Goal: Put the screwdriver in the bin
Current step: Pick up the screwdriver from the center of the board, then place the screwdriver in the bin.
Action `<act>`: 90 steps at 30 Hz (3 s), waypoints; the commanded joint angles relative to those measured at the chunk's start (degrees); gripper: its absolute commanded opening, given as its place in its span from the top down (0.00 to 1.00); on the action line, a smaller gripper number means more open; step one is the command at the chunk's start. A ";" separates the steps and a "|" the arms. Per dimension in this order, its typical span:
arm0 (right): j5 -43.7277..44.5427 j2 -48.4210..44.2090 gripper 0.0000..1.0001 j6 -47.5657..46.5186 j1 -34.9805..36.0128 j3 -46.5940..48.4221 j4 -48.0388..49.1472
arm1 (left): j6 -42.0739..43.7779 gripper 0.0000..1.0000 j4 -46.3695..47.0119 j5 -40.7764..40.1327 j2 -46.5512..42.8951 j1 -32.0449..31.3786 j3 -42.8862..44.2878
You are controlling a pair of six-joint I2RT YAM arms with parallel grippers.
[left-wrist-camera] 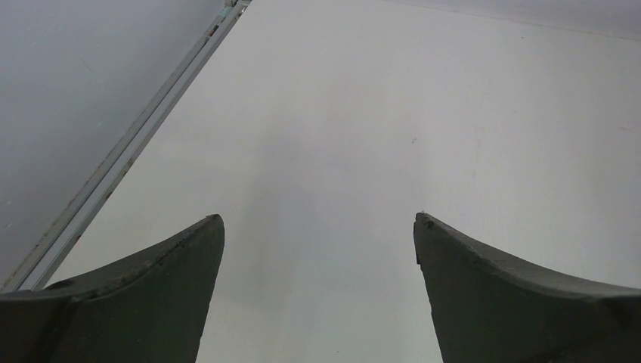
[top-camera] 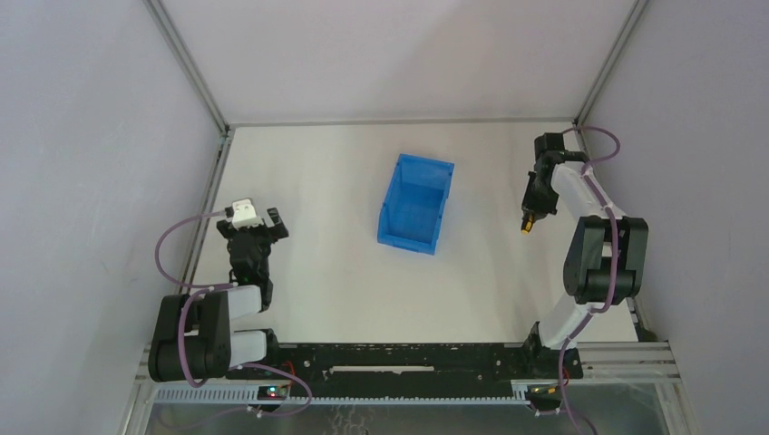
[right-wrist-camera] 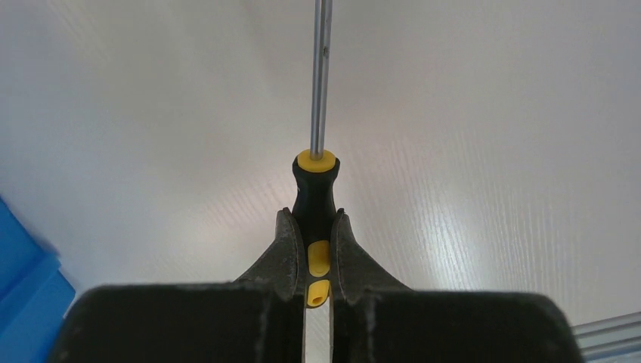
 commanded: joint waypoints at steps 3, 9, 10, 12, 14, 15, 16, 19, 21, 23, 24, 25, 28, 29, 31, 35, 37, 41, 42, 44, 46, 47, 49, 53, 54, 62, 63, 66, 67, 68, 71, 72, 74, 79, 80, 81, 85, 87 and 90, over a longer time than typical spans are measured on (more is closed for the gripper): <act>1.42 -5.39 1.00 1.76 1.82 5.00 -4.95 | 1.00 0.00 2.10 -0.60 -0.55 -0.32 1.84; 1.87 -6.99 1.00 2.97 3.07 9.46 -9.15 | 0.98 0.00 2.10 -0.61 -0.55 -0.32 1.82; 2.36 -6.98 1.00 3.41 3.11 10.59 -10.77 | 1.03 0.00 2.10 -0.57 -0.55 -0.32 1.82; 2.95 -7.01 1.00 3.98 3.86 12.68 -12.42 | 0.99 0.00 2.10 -0.60 -0.55 -0.32 1.83; 3.26 -7.03 1.00 4.75 5.05 14.36 -13.90 | 0.99 0.00 2.10 -0.56 -0.55 -0.32 1.82; 3.31 -7.13 1.00 5.03 5.41 14.91 -14.20 | 0.99 0.00 2.10 -0.55 -0.57 -0.32 1.82; 3.24 -7.15 1.00 5.29 5.78 15.46 -14.35 | 1.00 0.00 2.10 -0.57 -0.55 -0.32 1.82; 2.85 -6.54 1.00 6.52 7.23 17.64 -14.75 | 1.03 0.00 2.10 -0.62 -0.59 -0.32 1.83; 2.77 -5.73 1.00 7.47 8.61 19.75 -15.11 | 0.99 0.00 2.10 -0.62 -0.54 -0.28 1.85; 2.79 -4.60 1.00 8.72 10.32 22.53 -15.87 | 0.98 0.00 2.10 -0.55 -0.55 -0.30 1.85; 2.78 -3.84 1.00 9.51 11.31 24.02 -16.30 | 0.99 0.00 2.10 -0.58 -0.55 -0.33 1.82; 2.77 -3.17 1.00 10.14 12.31 25.56 -16.70 | 0.99 0.00 2.05 -0.62 -0.55 -0.32 1.84; 3.00 -0.87 1.00 12.23 15.68 30.26 -16.85 | 0.96 0.00 2.10 -0.62 -0.55 -0.32 1.88; 3.05 -0.18 1.00 12.76 16.91 31.43 -16.63 | 0.98 0.00 2.10 -0.59 -0.55 -0.32 1.85; 3.10 1.20 1.00 14.65 18.99 33.51 -16.36 | 1.03 0.00 2.10 -0.59 -0.55 -0.30 1.87; 2.97 5.01 1.00 17.08 23.32 39.50 -16.51 | 0.98 0.00 2.04 -0.59 -0.59 -0.32 1.89; 3.41 7.32 1.00 17.62 25.76 43.67 -16.56 | 0.99 0.00 2.10 -0.56 -0.56 -0.32 1.83; 4.24 12.60 1.00 18.72 30.13 51.91 -18.01 | 0.98 0.00 2.10 -0.56 -0.55 -0.31 1.83; 4.14 14.44 1.00 19.23 30.98 54.46 -18.52 | 0.97 0.00 2.05 -0.61 -0.55 -0.32 1.84; 3.92 16.82 1.00 19.44 32.24 57.91 -18.92 | 0.99 0.00 2.10 -0.62 -0.55 -0.32 1.86; 3.77 18.64 1.00 19.49 33.28 60.55 -19.04 | 1.03 0.00 2.10 -0.56 -0.57 -0.32 1.83; 3.76 19.22 1.00 19.56 33.68 61.23 -19.02 | 0.92 0.00 2.08 -0.56 -0.53 -0.33 1.82; 3.51 19.74 1.00 20.08 34.34 61.42 -18.65 | 0.99 0.00 2.09 -0.59 -0.55 -0.32 1.84; 4.12 20.04 1.00 20.48 35.16 61.04 -18.63 | 0.96 0.00 2.08 -0.57 -0.55 -0.32 1.82; 4.23 19.98 1.00 20.57 35.36 60.79 -18.60 | 0.98 0.00 2.10 -0.60 -0.57 -0.33 1.83; 4.64 20.21 1.00 21.09 36.18 55.54 -17.34 | 1.03 0.00 2.10 -0.55 -0.55 -0.32 1.84; 4.56 20.31 1.00 21.11 36.21 54.68 -17.01 | 0.99 0.00 2.10 -0.59 -0.59 -0.32 1.82; 4.00 21.13 1.00 20.44 36.40 53.03 -16.06 | 0.99 0.00 2.10 -0.58 -0.62 -0.32 1.83; 4.02 21.57 1.00 20.28 36.52 52.90 -16.12 | 0.99 0.00 2.10 -0.63 -0.57 -0.32 1.82; 4.01 21.94 1.00 20.08 36.58 52.76 -16.21 | 0.99 0.00 2.10 -0.62 -0.60 -0.32 1.86; 4.03 22.95 1.00 19.49 36.85 52.05 -15.99 | 0.96 0.00 2.10 -0.59 -0.55 -0.32 1.84; 4.16 23.14 1.00 19.33 36.93 51.68 -15.71 | 0.98 0.00 2.10 -0.63 -0.55 -0.32 1.83; 4.00 23.18 1.00 18.57 37.25 50.44 -14.45 | 0.99 0.00 2.10 -0.56 -0.55 -0.32 1.83; 4.36 22.65 1.00 18.30 37.69 46.73 -12.57 | 0.99 0.00 2.10 -0.55 -0.55 -0.32 1.85; 4.42 22.53 1.00 18.32 37.74 45.87 -12.29 | 0.99 0.00 2.10 -0.59 -0.55 -0.32 1.84; 4.27 22.33 1.00 18.29 37.77 44.77 -11.81 | 0.99 0.00 2.10 -0.63 -0.56 -0.32 1.85; 4.27 22.24 1.00 18.04 38.35 42.44 -10.44 | 0.99 0.00 2.10 -0.56 -0.55 -0.32 1.82; 4.37 22.45 1.00 18.00 38.51 41.76 -10.23 | 0.99 0.00 2.10 -0.63 -0.55 -0.33 1.83; 4.41 22.73 1.00 17.35 38.93 40.97 -9.66 | 0.99 0.00 2.10 -0.59 -0.55 -0.32 1.83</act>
